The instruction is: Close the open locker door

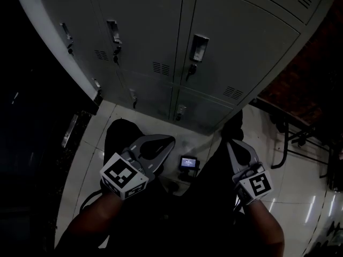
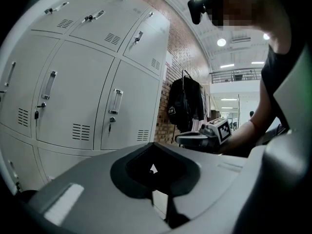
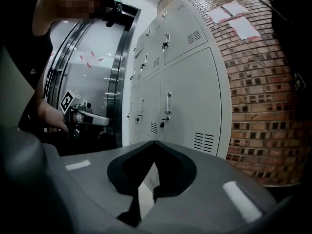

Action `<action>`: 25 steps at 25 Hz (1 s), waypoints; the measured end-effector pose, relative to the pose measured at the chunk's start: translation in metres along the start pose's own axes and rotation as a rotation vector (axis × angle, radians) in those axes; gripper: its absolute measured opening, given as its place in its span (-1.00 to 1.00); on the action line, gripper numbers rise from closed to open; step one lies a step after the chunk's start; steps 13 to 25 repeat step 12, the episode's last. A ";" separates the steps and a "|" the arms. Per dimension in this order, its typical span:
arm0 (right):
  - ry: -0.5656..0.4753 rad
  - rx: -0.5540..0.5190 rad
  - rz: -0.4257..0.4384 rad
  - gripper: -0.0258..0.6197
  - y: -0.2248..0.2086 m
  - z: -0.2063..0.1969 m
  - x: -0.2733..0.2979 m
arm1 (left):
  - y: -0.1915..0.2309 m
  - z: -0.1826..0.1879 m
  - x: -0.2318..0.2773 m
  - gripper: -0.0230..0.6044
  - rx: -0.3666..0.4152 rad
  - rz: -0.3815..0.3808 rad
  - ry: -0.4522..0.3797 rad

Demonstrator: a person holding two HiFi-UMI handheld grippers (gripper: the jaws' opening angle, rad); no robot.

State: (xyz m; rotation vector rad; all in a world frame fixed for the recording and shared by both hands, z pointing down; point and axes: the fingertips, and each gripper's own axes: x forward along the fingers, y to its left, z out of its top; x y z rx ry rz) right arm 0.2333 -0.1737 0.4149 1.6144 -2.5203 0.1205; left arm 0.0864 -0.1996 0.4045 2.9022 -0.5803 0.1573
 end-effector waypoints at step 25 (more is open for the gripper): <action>-0.008 0.013 0.018 -0.92 0.004 0.005 0.003 | -0.005 0.003 -0.003 -0.89 0.009 -0.001 -0.008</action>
